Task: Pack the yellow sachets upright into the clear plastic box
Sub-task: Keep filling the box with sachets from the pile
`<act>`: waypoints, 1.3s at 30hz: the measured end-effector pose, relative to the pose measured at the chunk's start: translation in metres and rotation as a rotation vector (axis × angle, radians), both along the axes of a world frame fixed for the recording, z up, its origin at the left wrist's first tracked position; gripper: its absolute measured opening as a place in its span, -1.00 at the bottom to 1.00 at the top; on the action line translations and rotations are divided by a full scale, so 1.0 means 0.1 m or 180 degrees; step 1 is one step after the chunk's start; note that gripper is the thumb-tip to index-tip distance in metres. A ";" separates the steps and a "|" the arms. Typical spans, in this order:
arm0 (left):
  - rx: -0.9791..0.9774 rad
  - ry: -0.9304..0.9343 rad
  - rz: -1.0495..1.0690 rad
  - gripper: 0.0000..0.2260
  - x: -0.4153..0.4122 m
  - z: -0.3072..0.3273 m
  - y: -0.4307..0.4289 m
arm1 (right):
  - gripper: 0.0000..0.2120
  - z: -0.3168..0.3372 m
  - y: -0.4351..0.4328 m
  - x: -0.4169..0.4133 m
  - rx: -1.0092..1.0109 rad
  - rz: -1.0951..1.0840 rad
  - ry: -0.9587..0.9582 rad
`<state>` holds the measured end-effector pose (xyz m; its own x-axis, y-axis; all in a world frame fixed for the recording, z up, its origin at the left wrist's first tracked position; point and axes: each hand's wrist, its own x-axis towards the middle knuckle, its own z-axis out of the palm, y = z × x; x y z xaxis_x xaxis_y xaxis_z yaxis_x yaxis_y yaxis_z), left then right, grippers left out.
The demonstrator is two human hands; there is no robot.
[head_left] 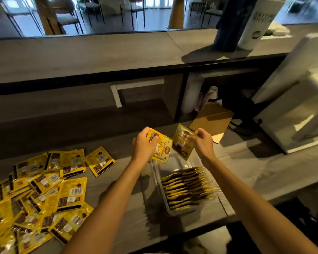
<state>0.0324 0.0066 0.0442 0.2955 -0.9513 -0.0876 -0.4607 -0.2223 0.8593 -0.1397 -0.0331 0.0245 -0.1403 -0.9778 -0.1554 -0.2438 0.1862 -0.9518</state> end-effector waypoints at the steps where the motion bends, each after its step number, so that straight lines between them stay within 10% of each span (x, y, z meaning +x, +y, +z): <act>1: -0.0018 0.0041 0.0064 -0.81 -0.05 0.02 -0.01 | -0.67 0.00 -0.01 -0.04 0.0002 0.0038 0.0013; 10: 0.0809 0.1209 0.0559 -0.46 -0.33 0.18 -0.06 | -0.72 -0.01 -0.14 -0.25 -0.0088 0.0942 0.0447; 18: 0.0635 0.1488 0.0710 -0.86 -0.62 -0.03 0.04 | -0.78 -0.12 -0.10 -0.36 -0.0107 0.1371 0.0781; 39: 0.0280 -0.1610 -0.1527 -0.77 -0.37 -0.47 0.33 | -0.73 -0.24 0.13 -0.51 -0.0670 0.2532 0.1446</act>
<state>-0.0050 0.0399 -0.0030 -0.1302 -0.9826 -0.1327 -0.8637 0.0467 0.5019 -0.1906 -0.0197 0.0006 0.5773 -0.8144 -0.0588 -0.5818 -0.3597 -0.7294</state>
